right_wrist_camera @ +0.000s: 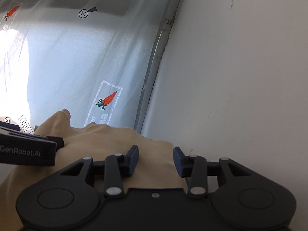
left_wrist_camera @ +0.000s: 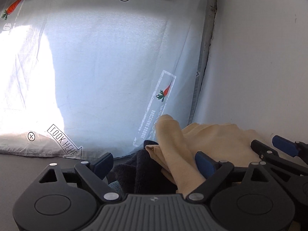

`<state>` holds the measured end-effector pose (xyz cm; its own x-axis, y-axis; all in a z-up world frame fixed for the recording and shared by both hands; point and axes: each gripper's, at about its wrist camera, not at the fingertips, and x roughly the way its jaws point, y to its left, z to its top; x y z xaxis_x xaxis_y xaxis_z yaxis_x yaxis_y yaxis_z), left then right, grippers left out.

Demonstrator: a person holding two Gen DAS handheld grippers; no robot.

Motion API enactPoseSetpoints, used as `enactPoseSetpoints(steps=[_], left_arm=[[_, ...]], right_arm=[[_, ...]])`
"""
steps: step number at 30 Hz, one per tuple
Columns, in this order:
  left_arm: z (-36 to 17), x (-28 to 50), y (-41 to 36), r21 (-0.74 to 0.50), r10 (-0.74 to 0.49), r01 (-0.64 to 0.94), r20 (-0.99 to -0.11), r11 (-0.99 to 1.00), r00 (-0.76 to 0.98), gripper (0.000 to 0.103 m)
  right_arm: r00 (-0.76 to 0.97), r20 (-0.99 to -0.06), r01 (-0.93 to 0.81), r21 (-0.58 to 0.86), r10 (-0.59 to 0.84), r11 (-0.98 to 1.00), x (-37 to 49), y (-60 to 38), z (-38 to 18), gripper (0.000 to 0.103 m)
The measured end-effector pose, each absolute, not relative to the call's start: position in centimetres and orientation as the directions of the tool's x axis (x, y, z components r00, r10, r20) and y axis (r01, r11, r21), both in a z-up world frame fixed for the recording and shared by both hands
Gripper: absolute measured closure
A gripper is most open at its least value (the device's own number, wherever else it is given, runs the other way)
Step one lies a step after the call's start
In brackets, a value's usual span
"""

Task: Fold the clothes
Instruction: 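Lower the folded top onto the dark clothes pile and open both tools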

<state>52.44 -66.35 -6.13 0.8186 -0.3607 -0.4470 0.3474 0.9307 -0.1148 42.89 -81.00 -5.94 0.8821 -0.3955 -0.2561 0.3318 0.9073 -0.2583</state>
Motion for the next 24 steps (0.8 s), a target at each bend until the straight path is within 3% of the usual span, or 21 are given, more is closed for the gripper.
enactPoseSetpoints(steps=[3,8,9,11,12,13,16,19,24], left_arm=[[-6.9,53.1,-66.4,-0.114,-0.357,0.344,-0.445,0.932,0.821,0.002],[-6.0,53.5,-65.0,-0.16,-0.425,0.399,-0.467,0.903,0.775,0.002],[-5.2,53.1,-64.3,-0.153,-0.447,0.428,-0.463,0.891,0.766,0.002],[-3.3,51.5,-62.5,-0.126,-0.473,0.468,-0.438,0.875,0.765,0.002],[-2.3,50.7,-61.5,-0.113,-0.471,0.471,-0.422,0.875,0.774,0.002],[-1.4,49.9,-60.5,-0.104,-0.465,0.466,-0.406,0.879,0.786,0.001],[1.6,46.0,-56.8,-0.091,-0.434,0.432,-0.356,0.898,0.828,0.0],[3.8,40.9,-53.6,-0.082,-0.402,0.396,-0.294,0.915,0.867,0.0],[5.4,32.5,-48.4,-0.084,-0.326,0.314,-0.26,0.946,0.909,0.0]], right_arm=[[0.885,-0.263,0.323,-0.246,-0.383,0.914,43.2,-81.4,-6.1,0.062],[0.885,-0.252,0.326,-0.264,-0.391,0.908,42.5,-80.6,-5.6,0.06],[0.885,-0.248,0.328,-0.267,-0.394,0.906,42.2,-80.2,-5.1,0.057],[0.894,-0.237,0.321,-0.256,-0.381,0.912,41.5,-79.4,-3.8,0.039],[0.904,-0.224,0.312,-0.239,-0.365,0.92,40.8,-78.9,-2.9,0.02],[0.91,-0.208,0.312,-0.23,-0.359,0.922,40.1,-78.2,-2.1,0.013],[0.928,-0.172,0.297,-0.2,-0.332,0.934,37.6,-75.9,0.0,0.011],[0.947,-0.172,0.252,-0.124,-0.271,0.96,34.5,-73.5,1.8,0.001],[0.982,-0.153,0.118,0.049,-0.109,0.992,28.8,-69.3,4.1,0.0]])
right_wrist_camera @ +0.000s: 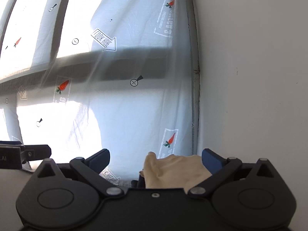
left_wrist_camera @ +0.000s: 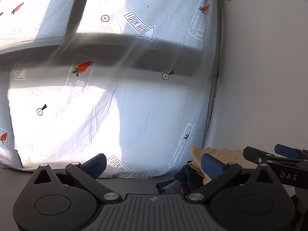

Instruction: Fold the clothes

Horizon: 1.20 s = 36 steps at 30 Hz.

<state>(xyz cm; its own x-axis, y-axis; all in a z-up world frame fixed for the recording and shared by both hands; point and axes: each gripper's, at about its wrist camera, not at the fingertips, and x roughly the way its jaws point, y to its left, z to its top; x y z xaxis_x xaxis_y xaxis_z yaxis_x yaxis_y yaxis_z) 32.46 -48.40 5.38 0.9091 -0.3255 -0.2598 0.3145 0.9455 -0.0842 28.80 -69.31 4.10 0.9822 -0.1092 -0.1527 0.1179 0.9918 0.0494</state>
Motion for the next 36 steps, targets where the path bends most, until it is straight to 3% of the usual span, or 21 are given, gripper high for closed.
enactPoseSetpoints(steps=[4,7,14,25,36], left_arm=[[5.9,26.8,-44.1,-0.08,-0.244,0.232,-0.223,0.969,0.944,0.0],[5.9,24.2,-40.5,-0.108,-0.216,0.195,-0.244,0.975,0.945,0.0],[6.1,19.2,-32.0,-0.141,-0.197,0.159,-0.325,0.977,0.925,0.0],[5.6,9.9,-17.6,-0.11,-0.188,0.161,-0.322,0.981,0.928,0.0],[4.7,3.3,-7.2,-0.083,-0.176,0.155,-0.425,0.984,0.888,0.0]], right_arm=[[0.984,-0.152,0.107,0.096,-0.092,0.99,25.1,-65.0,5.0,0.0],[0.983,-0.179,0.053,0.108,-0.033,0.993,22.8,-62.1,4.8,0.0],[0.968,-0.251,0.034,0.087,-0.012,0.996,17.2,-52.6,4.0,0.0],[0.94,-0.341,0.062,0.086,-0.03,0.994,8.3,-36.7,2.5,0.0],[0.881,-0.473,0.047,0.046,-0.02,0.998,-1.1,-24.8,0.2,0.0]])
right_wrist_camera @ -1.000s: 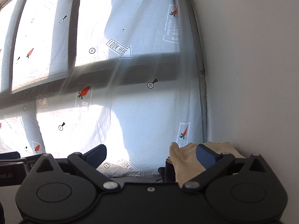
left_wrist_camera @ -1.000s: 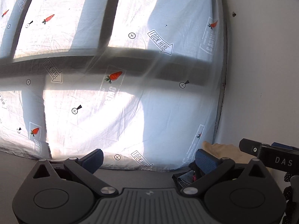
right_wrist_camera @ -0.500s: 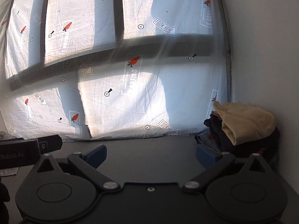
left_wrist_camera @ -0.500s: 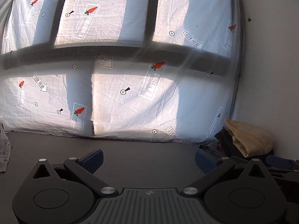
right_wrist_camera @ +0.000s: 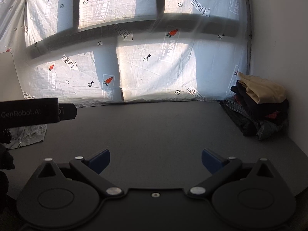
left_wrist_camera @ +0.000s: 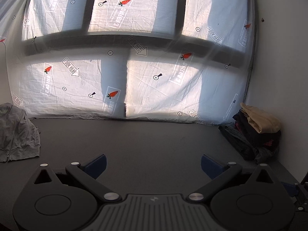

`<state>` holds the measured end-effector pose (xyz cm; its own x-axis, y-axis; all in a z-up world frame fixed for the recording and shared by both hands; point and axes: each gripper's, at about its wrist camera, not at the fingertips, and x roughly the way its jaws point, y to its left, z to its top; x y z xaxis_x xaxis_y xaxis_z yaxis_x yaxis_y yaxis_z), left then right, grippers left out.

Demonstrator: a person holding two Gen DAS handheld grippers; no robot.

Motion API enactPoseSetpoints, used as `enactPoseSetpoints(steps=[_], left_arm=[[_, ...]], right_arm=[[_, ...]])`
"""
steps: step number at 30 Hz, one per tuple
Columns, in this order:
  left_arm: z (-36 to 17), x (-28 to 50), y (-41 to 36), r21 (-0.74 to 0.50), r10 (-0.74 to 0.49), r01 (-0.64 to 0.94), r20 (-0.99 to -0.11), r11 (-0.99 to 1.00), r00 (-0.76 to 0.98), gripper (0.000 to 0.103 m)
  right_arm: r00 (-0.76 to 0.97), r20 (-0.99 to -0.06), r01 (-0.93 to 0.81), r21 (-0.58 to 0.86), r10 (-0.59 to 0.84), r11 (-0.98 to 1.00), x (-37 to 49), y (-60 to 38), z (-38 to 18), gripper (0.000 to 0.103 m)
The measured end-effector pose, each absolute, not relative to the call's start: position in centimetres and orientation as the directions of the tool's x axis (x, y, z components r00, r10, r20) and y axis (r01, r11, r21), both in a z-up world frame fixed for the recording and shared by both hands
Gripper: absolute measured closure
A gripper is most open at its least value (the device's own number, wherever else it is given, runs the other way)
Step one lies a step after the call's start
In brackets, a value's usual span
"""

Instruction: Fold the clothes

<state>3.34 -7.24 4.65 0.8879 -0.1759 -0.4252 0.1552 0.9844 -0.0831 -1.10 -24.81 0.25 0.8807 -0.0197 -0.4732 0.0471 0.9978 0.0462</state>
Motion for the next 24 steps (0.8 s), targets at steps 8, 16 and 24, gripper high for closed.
enactPoseSetpoints(steps=[8,16,24], left_arm=[[2.8,0.5,-2.8,-0.081,-0.141,0.115,-0.534,0.99,0.834,0.0],[1.8,-1.7,-0.4,-0.076,-0.102,0.072,-0.564,0.995,0.82,0.0],[1.7,-1.8,0.4,-0.08,-0.098,0.064,-0.561,0.995,0.822,0.0]], right_arm=[[0.867,-0.498,0.002,0.017,0.007,1.0,-4.9,-20.4,-0.2,0.0],[0.845,-0.532,-0.03,0.04,0.047,0.999,-6.2,-18.9,-1.2,0.0],[0.851,-0.523,-0.05,0.022,0.054,0.999,-6.0,-18.2,-1.0,0.0]])
